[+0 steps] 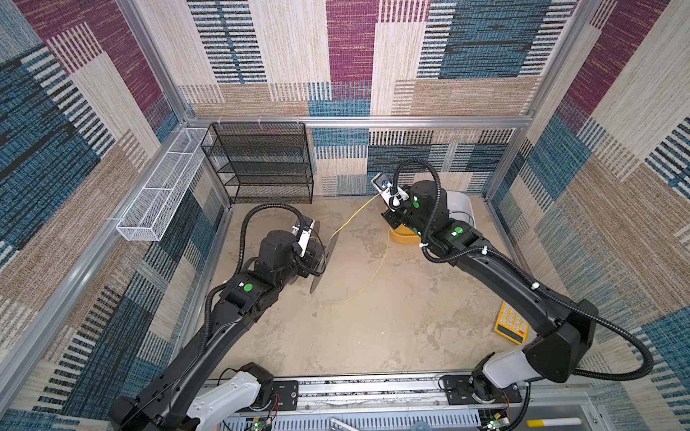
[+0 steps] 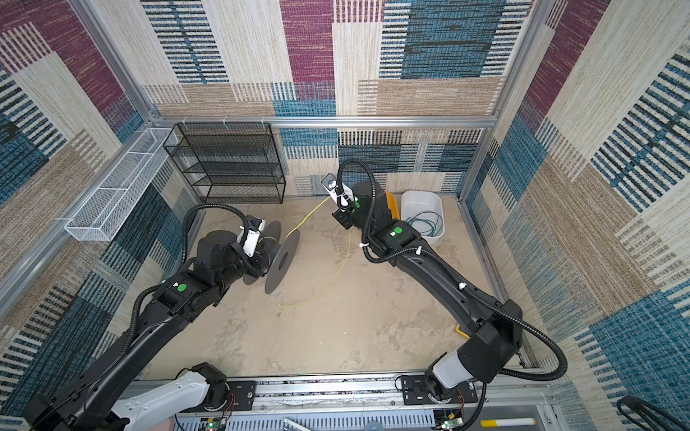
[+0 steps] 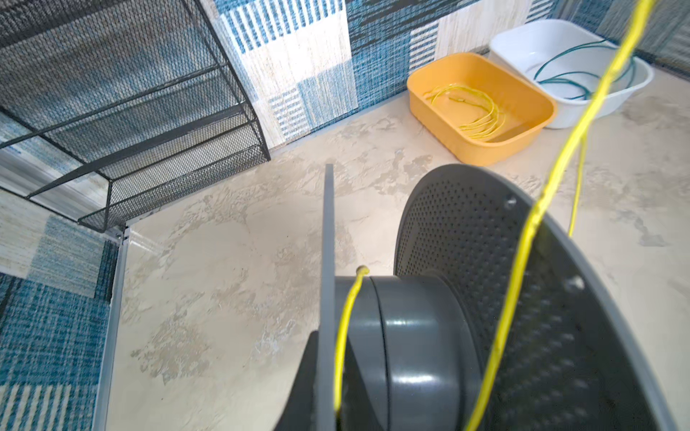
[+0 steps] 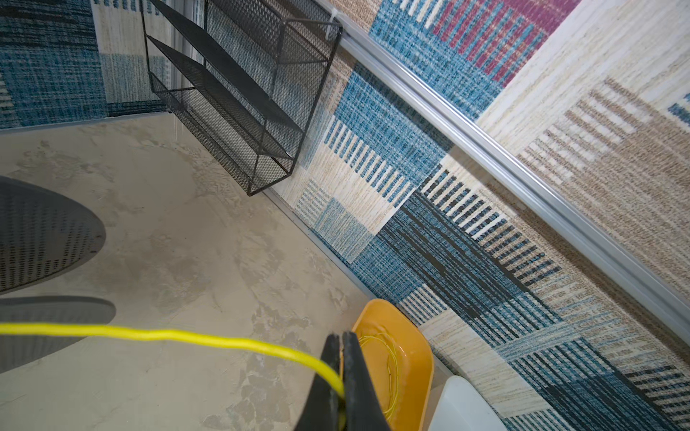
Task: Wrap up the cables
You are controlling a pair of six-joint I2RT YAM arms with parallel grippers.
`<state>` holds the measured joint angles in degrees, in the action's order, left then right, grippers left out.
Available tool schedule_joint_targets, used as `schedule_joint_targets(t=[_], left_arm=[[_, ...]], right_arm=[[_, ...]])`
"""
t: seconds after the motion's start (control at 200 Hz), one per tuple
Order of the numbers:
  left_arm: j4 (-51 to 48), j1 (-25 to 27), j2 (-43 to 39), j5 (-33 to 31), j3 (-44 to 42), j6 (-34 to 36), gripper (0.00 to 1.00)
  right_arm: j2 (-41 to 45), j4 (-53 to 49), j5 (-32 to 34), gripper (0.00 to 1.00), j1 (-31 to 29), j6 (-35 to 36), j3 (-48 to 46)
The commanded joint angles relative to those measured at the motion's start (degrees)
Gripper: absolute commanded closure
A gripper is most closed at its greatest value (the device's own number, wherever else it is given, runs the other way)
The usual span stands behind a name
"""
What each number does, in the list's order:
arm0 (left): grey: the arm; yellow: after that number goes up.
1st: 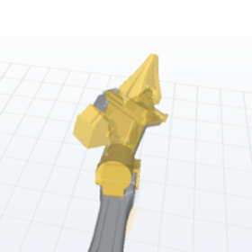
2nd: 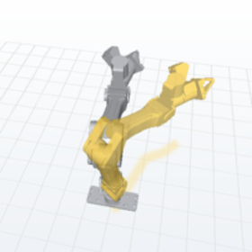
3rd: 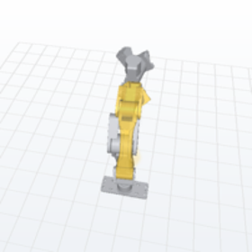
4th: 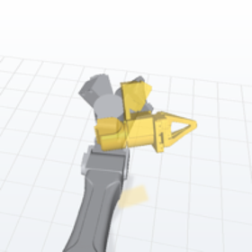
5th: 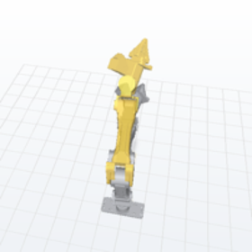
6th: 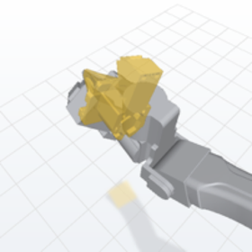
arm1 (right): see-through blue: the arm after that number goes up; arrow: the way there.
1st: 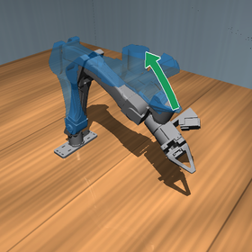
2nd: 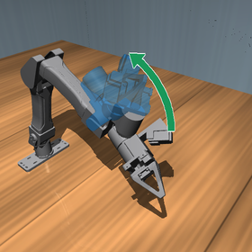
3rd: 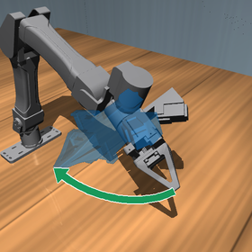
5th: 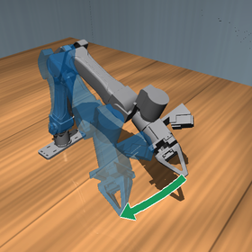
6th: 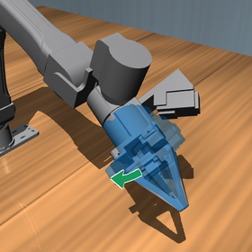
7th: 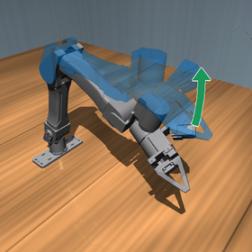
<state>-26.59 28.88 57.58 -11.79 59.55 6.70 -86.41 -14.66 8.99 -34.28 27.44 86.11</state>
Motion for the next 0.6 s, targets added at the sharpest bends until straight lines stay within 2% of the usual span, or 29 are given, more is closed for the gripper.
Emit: schedule_joint_targets(t=[0.0,0.321,0.591], left_arm=[[-7.88,-0.06,-1.71,-1.35,-0.84,4.08,1.00],[-8.04,0.38,-4.49,5.92,1.73,5.71,1.00],[-6.94,-0.77,-3.41,12.28,8.07,2.48,1.00]], right_arm=[[-1.64,6.04,4.02,1.00,3.54,-3.65,1.65],[-9.75,5.76,-4.42,1.00,9.72,-6.72,2.86],[-12.22,9.97,-11.61,1.00,10.38,-11.74,-5.36]])
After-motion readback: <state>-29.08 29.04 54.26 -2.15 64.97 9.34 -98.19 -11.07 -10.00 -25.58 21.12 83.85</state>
